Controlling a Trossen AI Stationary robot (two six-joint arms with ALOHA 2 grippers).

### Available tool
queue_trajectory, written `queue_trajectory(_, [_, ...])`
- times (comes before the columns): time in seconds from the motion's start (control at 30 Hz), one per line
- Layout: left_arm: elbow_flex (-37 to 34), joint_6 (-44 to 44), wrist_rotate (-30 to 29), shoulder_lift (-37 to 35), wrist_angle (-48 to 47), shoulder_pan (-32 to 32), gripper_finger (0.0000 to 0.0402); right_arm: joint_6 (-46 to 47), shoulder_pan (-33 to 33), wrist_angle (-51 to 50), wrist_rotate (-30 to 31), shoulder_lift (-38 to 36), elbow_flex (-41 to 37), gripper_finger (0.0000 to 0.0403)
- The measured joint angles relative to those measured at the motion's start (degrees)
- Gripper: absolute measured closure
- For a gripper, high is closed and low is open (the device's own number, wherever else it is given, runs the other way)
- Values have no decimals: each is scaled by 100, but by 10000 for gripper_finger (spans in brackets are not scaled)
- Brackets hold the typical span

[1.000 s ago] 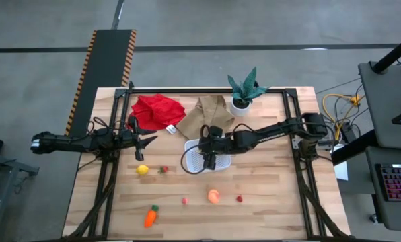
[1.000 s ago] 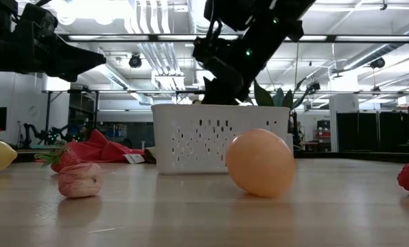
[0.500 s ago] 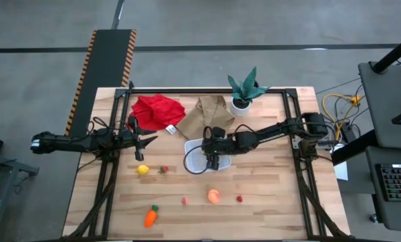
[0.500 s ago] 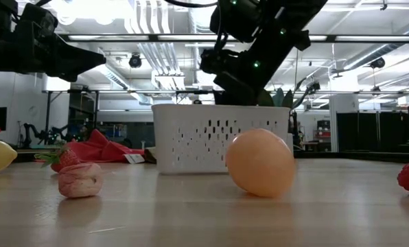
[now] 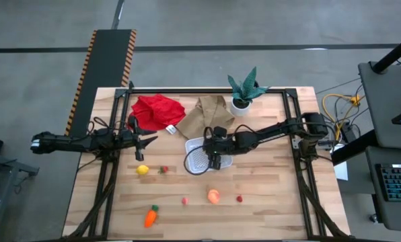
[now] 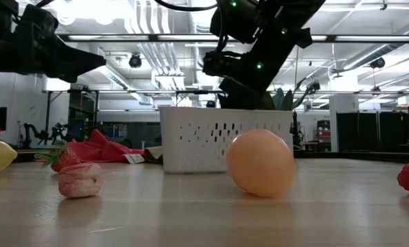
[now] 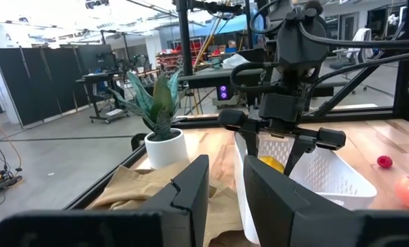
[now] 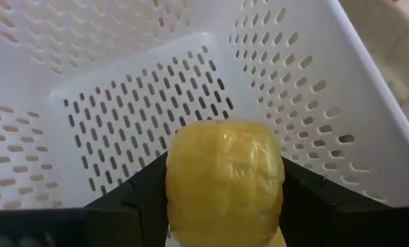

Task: Pick and placing Produce into tupperware
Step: Put the pineapple into the white bin

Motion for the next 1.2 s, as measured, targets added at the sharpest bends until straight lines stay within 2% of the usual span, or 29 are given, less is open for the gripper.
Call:
queue_trajectory(0.27, [0, 0, 2, 0, -78, 0, 322, -21, -2, -164, 26, -15, 241, 202])
queue_trajectory(0.73, [0, -2, 2, 0, -78, 0, 322, 8, -29, -1116, 74, -24, 614, 202])
queue_trajectory(0.9, [0, -2, 2, 0, -76, 0, 322, 40, -70, -1716, 631, -35, 666, 202])
queue_trajectory(1.1, [0, -2, 2, 0, -78, -1, 322, 273, -99, -1766, 602, -35, 664, 201])
queue_trajectory(1.2, [0, -4, 2, 0, -78, 0, 322, 272, -98, -1745, 562, -37, 664, 188])
